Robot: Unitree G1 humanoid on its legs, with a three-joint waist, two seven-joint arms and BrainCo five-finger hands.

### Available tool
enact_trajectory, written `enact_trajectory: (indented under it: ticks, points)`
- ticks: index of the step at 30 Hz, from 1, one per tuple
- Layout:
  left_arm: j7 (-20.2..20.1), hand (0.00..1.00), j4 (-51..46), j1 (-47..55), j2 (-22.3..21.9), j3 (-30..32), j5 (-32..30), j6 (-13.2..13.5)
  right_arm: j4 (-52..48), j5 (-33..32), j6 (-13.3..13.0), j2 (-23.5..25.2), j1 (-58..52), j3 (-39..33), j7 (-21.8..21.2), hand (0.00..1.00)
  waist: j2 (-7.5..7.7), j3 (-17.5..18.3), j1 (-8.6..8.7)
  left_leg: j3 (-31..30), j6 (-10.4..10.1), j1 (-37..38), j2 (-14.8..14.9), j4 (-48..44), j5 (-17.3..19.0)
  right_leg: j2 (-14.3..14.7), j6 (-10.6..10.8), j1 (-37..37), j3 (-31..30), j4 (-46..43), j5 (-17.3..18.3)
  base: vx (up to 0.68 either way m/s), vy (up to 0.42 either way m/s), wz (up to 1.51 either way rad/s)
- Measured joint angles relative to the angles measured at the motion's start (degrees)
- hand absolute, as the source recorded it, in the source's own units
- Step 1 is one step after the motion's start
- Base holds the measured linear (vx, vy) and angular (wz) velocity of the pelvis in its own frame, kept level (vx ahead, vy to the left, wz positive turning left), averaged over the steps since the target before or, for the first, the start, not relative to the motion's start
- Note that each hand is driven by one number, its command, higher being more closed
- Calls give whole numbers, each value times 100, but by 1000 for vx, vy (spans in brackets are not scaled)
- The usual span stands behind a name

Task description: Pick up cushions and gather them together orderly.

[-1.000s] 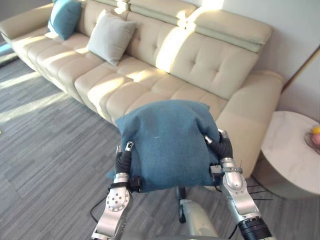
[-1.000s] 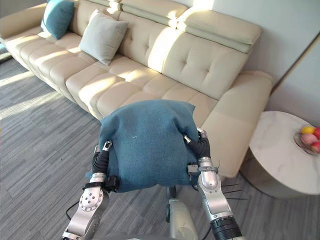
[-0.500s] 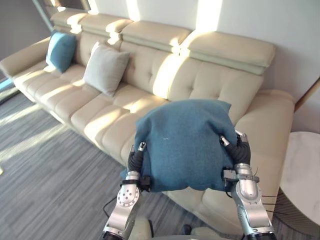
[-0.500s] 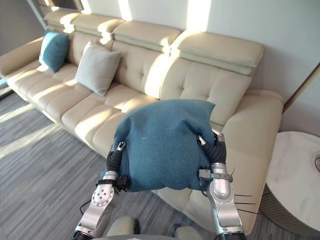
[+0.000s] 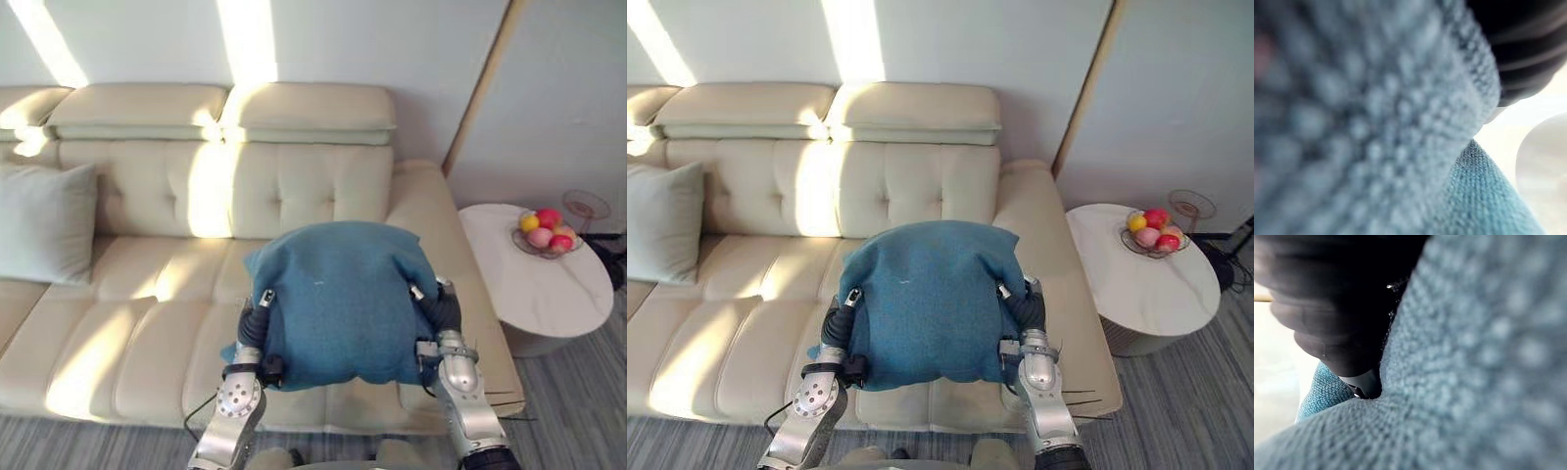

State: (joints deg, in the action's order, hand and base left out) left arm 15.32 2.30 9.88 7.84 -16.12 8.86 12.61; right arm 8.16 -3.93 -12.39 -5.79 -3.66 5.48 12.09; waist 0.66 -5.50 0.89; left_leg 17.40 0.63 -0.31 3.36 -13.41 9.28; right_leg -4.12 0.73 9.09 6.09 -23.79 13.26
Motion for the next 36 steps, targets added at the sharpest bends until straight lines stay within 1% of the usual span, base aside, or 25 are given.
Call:
enact_trajectory:
  ticks: [1,2,4,5,6,7,8,10,11,12,13,15,18,22,24,26,27,28,29,30,31,32,33,34,36]
  points:
    - [-4,100,20,-15,6,0,-18,-5,-6,0,-4,-31,0,-1,-1,100,95,15,21,-73,-2,-2,-129,-77,14,14,-182,-9,9,226,-345,208,-10,32]
    - [-13,100,48,-3,-100,-11,-67,-36,-12,0,-2,-149,-50,-3,-1,100,-36,22,101,-323,-23,-38,-83,-223,33,20,-199,-224,119,412,-399,180,-34,31]
    - [-20,100,48,-18,-110,-9,-79,-36,-17,0,3,-193,-78,-3,-1,100,-111,-6,125,-462,-145,-161,42,-632,107,105,-213,-491,209,743,-483,123,-45,20]
    - [-21,100,52,-16,-115,0,-80,-37,-19,0,4,-187,-79,-2,-2,100,-113,-12,76,-464,-159,-275,142,-1026,115,170,-242,-676,180,970,-573,132,-52,-17]
    - [-24,100,51,-20,-139,13,-81,-36,-38,-3,2,-199,-76,-4,0,100,-94,-13,-43,-487,-207,-480,244,-1501,117,202,-274,-856,94,1221,-677,115,-30,-36]
    - [-26,100,51,-19,-155,17,-83,-35,-53,-3,-1,-202,-74,-7,1,100,-92,-11,-78,-492,-230,-515,275,-1595,167,203,-274,-886,51,1275,-701,80,5,-44]
    - [-30,100,50,-27,-196,35,-84,-31,-79,-3,-14,-202,-61,-21,1,100,-96,6,-155,-501,-201,-518,366,-1555,184,201,-280,-884,-25,1320,-730,51,53,-41]
    - [-35,100,51,-38,-239,65,-97,-32,-80,-4,-15,-192,-47,-33,1,100,-105,7,-152,-717,-190,-487,495,-1042,190,178,-243,-870,-143,1344,-753,47,101,-32]
    - [-36,100,51,-38,-255,67,-107,-32,-80,-4,-13,-193,-46,-46,2,100,-129,17,-145,-931,-287,-398,505,-532,64,184,-182,-865,-203,1385,-791,37,184,-32]
    - [-35,100,51,-37,-276,61,-112,-32,-85,-2,-12,-201,-37,-60,2,100,-230,40,-147,-1190,-521,-221,588,20,-279,265,-84,-873,-306,1482,-838,37,212,-37]
    - [-31,100,58,-35,-275,62,-112,-33,-84,0,-8,-186,-36,-63,2,100,-243,49,-158,-1243,-623,-147,576,134,-235,276,-26,-891,-360,1549,-872,43,248,-41]
    - [-25,100,72,-23,-195,61,-111,-35,-92,7,-1,-92,-45,-66,2,100,-127,66,-145,-1080,-517,58,332,489,-358,69,206,-1019,-530,1896,-1072,31,239,-26]
    - [-18,100,70,-23,-191,50,-111,-34,-92,41,-1,-90,-39,-65,8,100,-166,92,-152,-931,-408,250,91,721,-431,-161,383,-1192,-655,2205,-1213,4,184,-14]
    - [94,100,73,-46,-9,50,-111,-28,-82,362,35,-75,230,30,41,100,-178,91,-183,-773,-296,75,-51,845,-506,-282,404,-989,-817,2452,-1460,-42,101,-18]
    - [225,100,170,-344,46,59,-113,-26,-35,464,39,-82,562,85,163,100,-166,-57,-189,-739,-280,-254,-53,742,-536,-280,369,-701,-885,2506,-1615,-111,18,-18]
    - [521,100,469,-1208,166,87,-125,-26,177,634,39,-91,1378,119,455,100,-168,-488,-178,-738,-279,-962,-21,348,-536,-253,369,-156,-930,2495,-1855,-210,12,-8]
    - [629,100,515,-1441,242,98,-152,-26,270,664,42,-97,1631,127,544,100,-168,-576,-163,-736,-277,-1185,-8,263,-534,-244,381,27,-929,2495,-1910,-249,8,-8]
    - [737,100,589,-1911,341,175,-207,-26,446,681,42,-139,2147,125,677,100,-176,-932,-158,-725,-264,-1404,31,169,-543,-230,369,200,-932,2490,-2005,-266,-3,-7]
    - [902,100,731,-2556,461,312,-311,-28,742,705,64,-207,2876,124,848,100,-182,-1212,-179,-727,-224,-1863,60,-45,-585,-204,391,604,-953,2386,-2111,-340,-6,-6]
    - [1023,100,765,-2809,532,353,-349,-31,849,758,110,-210,3175,123,964,100,-179,-1225,-185,-735,-230,-2128,75,-121,-604,-190,398,850,-952,2355,-2153,-265,-6,3]
    - [1163,100,828,-3253,656,403,-408,-33,930,837,197,-232,3620,113,1129,100,-185,-1388,-184,-771,-230,-2331,70,-165,-696,-191,412,1029,-931,2357,-2241,-201,-12,16]
    - [1342,100,972,-3827,783,499,-479,-54,1092,935,246,-278,4201,106,1338,100,-183,-1712,-190,-808,-209,-2384,65,-132,-836,-202,416,1065,-909,2359,-2307,-153,-24,22]
    - [1515,100,1156,-4436,947,561,-509,-91,1185,1016,343,-318,4746,77,1546,100,-192,-1904,-253,-836,-198,-2499,68,-124,-922,-198,413,1179,-900,2352,-2351,-158,-29,18]
    - [1583,100,1272,-4762,1042,556,-513,-100,1193,1078,386,-331,4997,34,1625,100,-190,-1921,-304,-866,-208,-2610,68,-109,-965,-196,417,1289,-877,2341,-2371,-143,-38,15]
    - [1827,100,1868,-5991,1395,548,-536,-103,1562,1233,396,-377,6026,-139,1949,100,-190,-1922,-337,-963,-203,-2958,58,7,-1174,-203,390,1622,-770,2359,-2475,-91,-40,26]
